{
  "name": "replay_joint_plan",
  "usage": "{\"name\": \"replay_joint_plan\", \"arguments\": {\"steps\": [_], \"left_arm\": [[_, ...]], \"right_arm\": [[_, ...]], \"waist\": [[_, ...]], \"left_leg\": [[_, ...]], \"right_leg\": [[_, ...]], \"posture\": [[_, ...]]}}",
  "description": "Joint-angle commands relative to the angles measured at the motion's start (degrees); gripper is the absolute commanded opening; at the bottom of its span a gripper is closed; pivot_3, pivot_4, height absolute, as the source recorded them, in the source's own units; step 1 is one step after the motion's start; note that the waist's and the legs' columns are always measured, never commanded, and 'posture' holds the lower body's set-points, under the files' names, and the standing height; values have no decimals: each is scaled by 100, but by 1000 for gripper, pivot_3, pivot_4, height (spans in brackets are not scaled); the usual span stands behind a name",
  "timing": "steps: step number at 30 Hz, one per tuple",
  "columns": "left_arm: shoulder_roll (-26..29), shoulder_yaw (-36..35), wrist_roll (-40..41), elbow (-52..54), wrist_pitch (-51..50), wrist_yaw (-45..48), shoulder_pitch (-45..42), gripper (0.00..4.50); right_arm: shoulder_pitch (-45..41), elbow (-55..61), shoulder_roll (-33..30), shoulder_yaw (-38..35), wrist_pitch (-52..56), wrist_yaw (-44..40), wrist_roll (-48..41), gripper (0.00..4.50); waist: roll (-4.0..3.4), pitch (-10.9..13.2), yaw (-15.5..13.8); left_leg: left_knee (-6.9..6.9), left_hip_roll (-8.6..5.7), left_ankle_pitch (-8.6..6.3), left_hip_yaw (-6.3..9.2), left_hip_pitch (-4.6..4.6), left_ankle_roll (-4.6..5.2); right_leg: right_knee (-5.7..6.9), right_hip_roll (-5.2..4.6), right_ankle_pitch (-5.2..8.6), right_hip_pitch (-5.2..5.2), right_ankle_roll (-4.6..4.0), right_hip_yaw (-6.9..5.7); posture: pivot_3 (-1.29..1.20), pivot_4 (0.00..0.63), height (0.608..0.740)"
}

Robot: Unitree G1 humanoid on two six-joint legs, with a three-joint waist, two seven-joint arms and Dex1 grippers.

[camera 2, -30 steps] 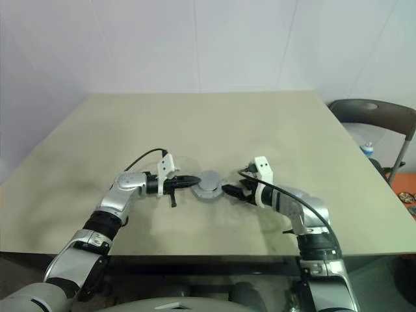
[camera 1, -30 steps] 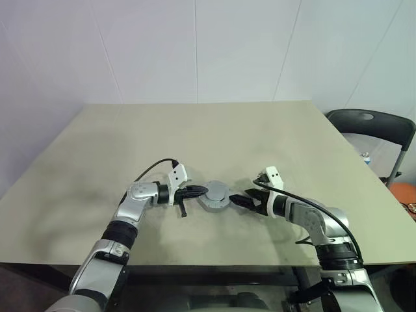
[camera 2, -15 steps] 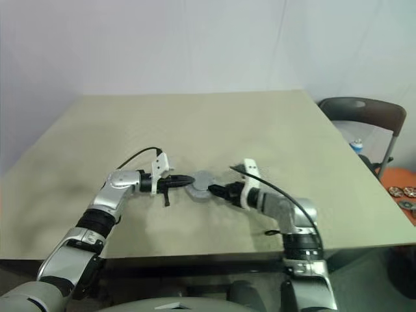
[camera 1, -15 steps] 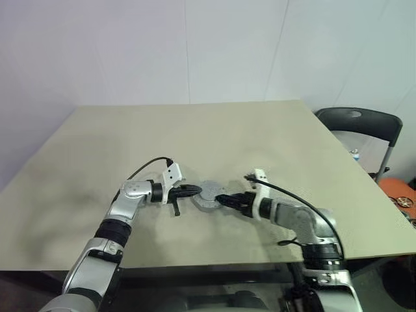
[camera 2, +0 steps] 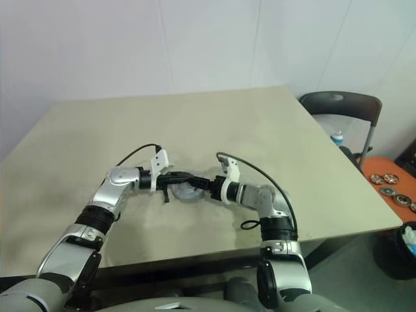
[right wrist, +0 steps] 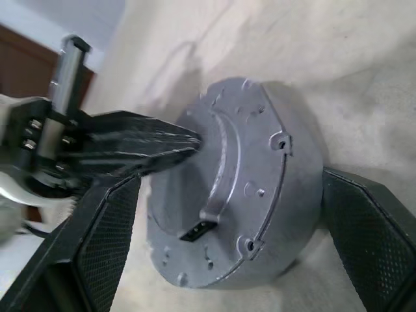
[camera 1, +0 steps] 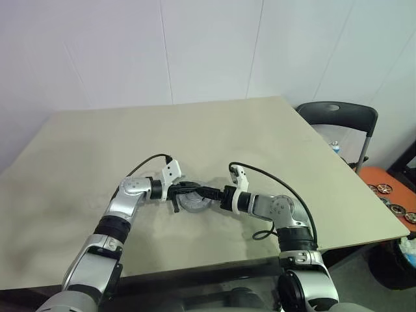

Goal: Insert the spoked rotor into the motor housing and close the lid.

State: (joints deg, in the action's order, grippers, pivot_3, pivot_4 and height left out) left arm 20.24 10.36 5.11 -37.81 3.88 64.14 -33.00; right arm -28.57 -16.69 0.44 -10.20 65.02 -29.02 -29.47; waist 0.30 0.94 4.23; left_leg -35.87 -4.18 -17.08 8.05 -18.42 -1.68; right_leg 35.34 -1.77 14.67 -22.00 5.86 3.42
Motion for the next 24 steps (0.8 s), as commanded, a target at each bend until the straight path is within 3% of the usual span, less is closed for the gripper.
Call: {"name": "replay_joint_plan", "arguments": {"steps": [1,7,11,14,24], "left_arm": [[9,264,-295,-231,-153,3,129,0],[272,128,-91,44,-316,331,289,0],[631,27,62,305,-422,613,416,0],[780,31,168,571,-593,761,524,0],[913,83,229,995,-981,882,696,0]], "right_arm": [[-84,-269,385,-13,324,-27,-364,4087],[-22,-144,271,39,363,-61,-360,2290],[-4,-205,194,78,270,-74,-372,1944],[-10,-227,193,87,235,-67,-376,1370],[8,-234,201,78,202,-59,-382,1355]], "waist": [[17,-15,6],[-7,-15,7],[-11,-15,58],[-21,-10,103],[-28,-7,116]], "left_leg": [[2,9,-3,2,3,1],[58,11,-2,-6,-5,1],[76,10,-3,-9,-3,0],[77,9,-4,-9,-10,-2],[73,0,-4,-10,-8,-2]], "right_leg": [[9,11,-5,-36,-1,0],[11,17,-12,-84,-51,13],[9,28,-12,-102,-54,41],[12,30,-14,-112,-57,48],[9,23,-14,-104,-57,48]], "posture": [[0,0,740],[0,0,740],[0,0,740],[0,0,740],[0,0,740]]}}
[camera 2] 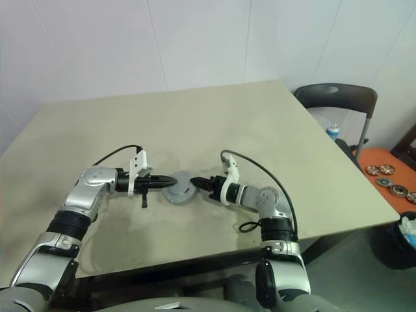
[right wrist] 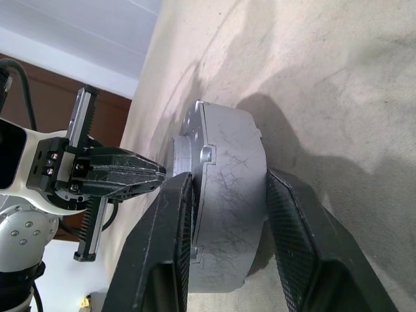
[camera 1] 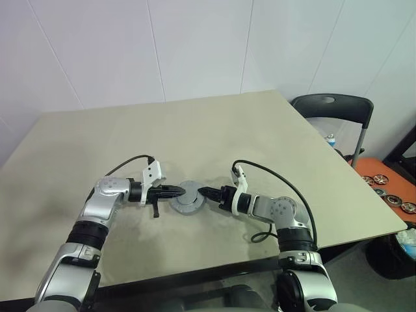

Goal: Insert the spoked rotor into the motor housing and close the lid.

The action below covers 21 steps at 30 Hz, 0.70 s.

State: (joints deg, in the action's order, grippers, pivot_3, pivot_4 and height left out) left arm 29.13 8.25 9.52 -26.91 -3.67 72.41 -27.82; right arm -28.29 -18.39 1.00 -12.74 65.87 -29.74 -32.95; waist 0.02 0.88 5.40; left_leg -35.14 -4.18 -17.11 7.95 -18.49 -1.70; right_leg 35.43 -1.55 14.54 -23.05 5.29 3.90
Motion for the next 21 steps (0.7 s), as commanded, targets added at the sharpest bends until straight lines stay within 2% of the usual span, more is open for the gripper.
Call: {"name": "replay_joint_plan", "arguments": {"steps": [1,5,8,10,17,21], "left_arm": [[22,295,-214,-76,-237,47,186,0],[-136,114,-400,-492,171,-621,-85,0],[-482,-581,-112,-1198,565,-1726,-700,0],[-555,-834,13,-1484,587,-2056,-945,0],[-648,-1198,548,-1299,92,-1731,-865,0],[-726,-1543,1054,-978,-459,-1719,-593,0]], "right_arm": [[-11,-52,140,330,124,13,-37,1355],[0,-36,110,332,98,11,-27,1355],[-114,-180,105,165,-17,76,-43,1355],[-157,-264,91,83,-98,99,-66,1355],[-284,-440,195,-415,-464,337,-355,1355],[-345,-585,284,-777,-860,553,-514,1355]], "waist": [[0,0,-1],[0,0,-12],[6,5,-63],[19,13,-69],[20,11,-131],[22,13,-150]], "left_leg": [[0,0,0,0,0,0],[-1,0,0,0,0,0],[-9,0,0,0,1,-1],[-10,1,0,-1,-5,-1],[-15,-9,3,-5,-98,-8],[-13,-14,3,-10,-111,-12]], "right_leg": [[0,0,0,0,0,0],[0,0,0,1,0,0],[2,0,1,3,3,-1],[5,1,-1,-8,3,-1],[16,-12,-26,-100,-36,-2],[27,-17,-29,-122,-40,2]], "posture": [[0,0,740],[0,0,740],[0,0,740],[0,0,740],[0,0,740],[0,0,740]]}}
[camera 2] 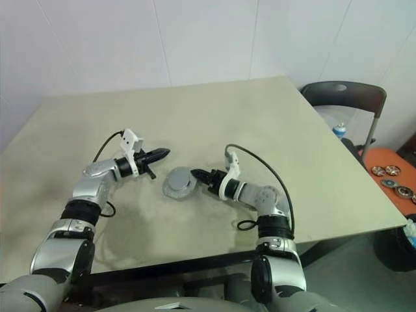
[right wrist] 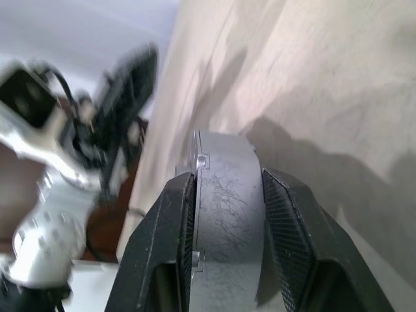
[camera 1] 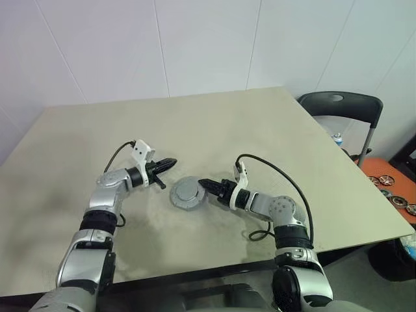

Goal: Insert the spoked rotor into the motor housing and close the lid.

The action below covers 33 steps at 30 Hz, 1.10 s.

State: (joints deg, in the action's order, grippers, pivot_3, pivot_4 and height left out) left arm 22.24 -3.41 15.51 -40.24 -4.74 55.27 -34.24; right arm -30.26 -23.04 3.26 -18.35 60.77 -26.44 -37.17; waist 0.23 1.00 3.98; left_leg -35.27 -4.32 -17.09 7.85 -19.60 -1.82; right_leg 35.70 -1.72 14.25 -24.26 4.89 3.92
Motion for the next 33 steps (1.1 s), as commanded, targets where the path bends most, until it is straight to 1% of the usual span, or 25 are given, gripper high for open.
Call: {"name": "replay_joint_plan", "arguments": {"steps": [1,3,4,5,6,8,10,14,16,20,25,28,33], "left_arm": [[-83,-516,602,382,-498,-98,101,183],[-117,-643,725,417,-691,-176,269,560],[-118,-657,751,475,-762,-160,346,911],[-181,-850,996,573,-988,-244,402,1204],[-245,-1036,1231,653,-1200,-338,437,1597],[-319,-1199,1454,788,-1517,-443,572,2308],[-368,-1206,1493,930,-1690,-522,712,3016],[-411,-959,1291,1111,-1722,-564,832,4394],[-372,-698,1155,1285,-1726,-377,937,4458],[-278,-197,938,1703,-1595,92,1169,4458],[-245,-71,878,1838,-1513,222,1181,4458],[-253,-78,873,1821,-1466,217,1143,4458],[-221,-71,808,1720,-1375,210,1107,4500]], "right_arm": [[-154,-134,74,-253,-429,239,-120,1355],[-167,-160,108,-308,-562,299,-164,1355],[-173,-175,119,-328,-611,334,-185,1355],[-181,-205,118,-334,-664,365,-196,1355],[-184,-234,116,-325,-712,387,-194,1355],[-176,-294,121,-293,-797,401,-184,1355],[-160,-335,153,-252,-870,416,-185,1355],[-146,-372,123,-129,-874,414,-151,1355],[-115,-342,36,63,-805,323,-60,1355],[88,107,-304,720,-118,-100,-66,1355],[403,842,-778,1352,535,-510,-161,1355],[573,986,-1140,1753,572,-657,74,1355],[769,1285,-1526,2259,602,-984,115,1252]], "waist": [[3,2,-15],[4,3,-25],[4,3,-26],[3,3,-26],[3,4,-29],[5,5,-48],[4,6,-56],[4,5,-102],[4,6,-137],[2,6,-135],[2,6,-131],[2,5,-128],[3,5,-124]], "left_leg": [[-1,0,0,0,0,0],[-14,-1,0,0,0,-1],[-22,-2,0,0,0,-1],[-31,-2,0,0,0,-1],[-38,-2,0,0,0,-1],[-59,-3,0,1,0,0],[-74,-3,0,2,2,0],[-89,-5,0,2,14,0],[-89,-5,0,2,14,0],[-83,-6,0,-1,14,-1],[-79,-1,-2,-2,11,-2],[-81,0,-2,-4,14,-2],[-84,3,-3,-4,30,-1]], "right_leg": [[4,0,0,0,-1,0],[16,0,-1,0,-1,0],[24,0,-1,0,-1,0],[32,1,-1,1,-1,0],[37,2,-1,3,-1,-1],[44,2,-1,9,-2,-4],[45,4,-5,21,-2,-5],[43,6,-8,40,1,-6],[43,6,-9,40,1,-6],[39,7,-9,37,0,-4],[38,9,-8,30,0,-2],[38,10,-8,33,0,-2],[37,15,-7,54,2,-4]], "posture": [[0,0,740],[0,0,740],[0,0,740],[0,0,740],[0,0,740],[0,0,740],[0,0,740],[0,0,740],[0,0,740],[0,0,740],[0,0,740],[0,0,740],[0,0,740]]}}
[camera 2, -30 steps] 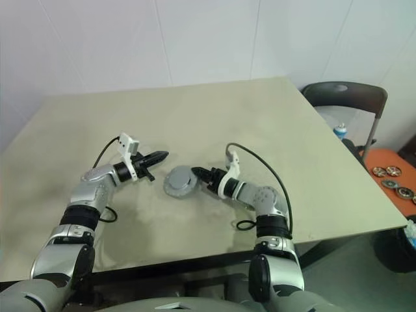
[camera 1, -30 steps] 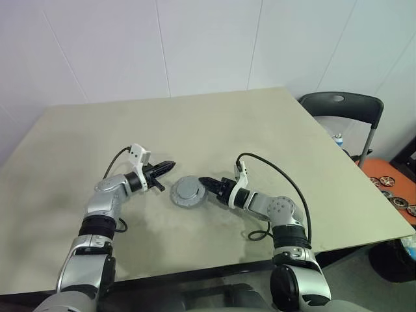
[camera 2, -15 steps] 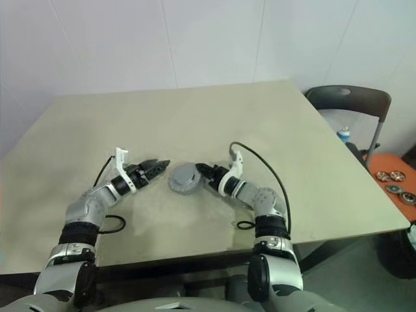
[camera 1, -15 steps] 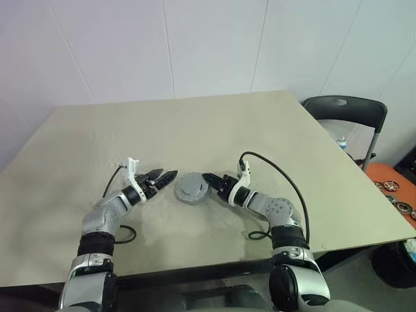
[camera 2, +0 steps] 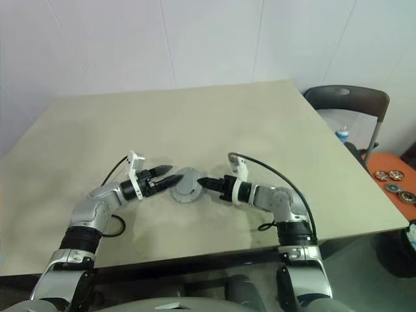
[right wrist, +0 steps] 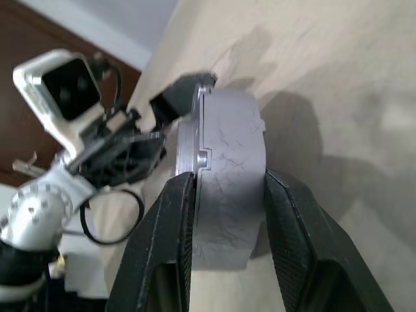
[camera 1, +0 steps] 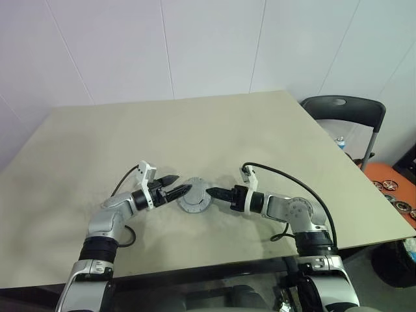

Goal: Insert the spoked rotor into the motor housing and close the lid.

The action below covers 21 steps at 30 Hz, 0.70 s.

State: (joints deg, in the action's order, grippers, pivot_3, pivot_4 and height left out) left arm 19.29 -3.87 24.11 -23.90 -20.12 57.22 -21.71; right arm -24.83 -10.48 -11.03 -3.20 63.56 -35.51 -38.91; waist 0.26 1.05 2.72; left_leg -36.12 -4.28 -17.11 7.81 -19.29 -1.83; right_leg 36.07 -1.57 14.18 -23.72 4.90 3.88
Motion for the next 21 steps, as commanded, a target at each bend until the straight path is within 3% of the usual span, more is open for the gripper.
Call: {"name": "replay_joint_plan", "arguments": {"steps": [1,11,21], "left_arm": [[78,-22,-57,81,174,15,-146,4500],[38,55,-104,107,243,-14,-100,4500],[22,64,-105,137,280,-51,-67,4500]], "right_arm": [[253,80,-143,816,325,-119,286,1251],[352,407,-343,1112,289,-284,317,1248],[326,296,33,664,333,-184,99,1229]], "waist": [[1,-1,4],[4,-2,19],[8,-2,122]], "left_leg": [[0,2,0,0,4,0],[3,8,0,0,49,0],[9,14,-1,-1,83,1]], "right_leg": [[-1,2,0,4,1,0],[-4,6,14,44,22,-2],[-5,10,17,73,25,-2]], "posture": [[0,0,740],[0,0,740],[0,0,740]]}}
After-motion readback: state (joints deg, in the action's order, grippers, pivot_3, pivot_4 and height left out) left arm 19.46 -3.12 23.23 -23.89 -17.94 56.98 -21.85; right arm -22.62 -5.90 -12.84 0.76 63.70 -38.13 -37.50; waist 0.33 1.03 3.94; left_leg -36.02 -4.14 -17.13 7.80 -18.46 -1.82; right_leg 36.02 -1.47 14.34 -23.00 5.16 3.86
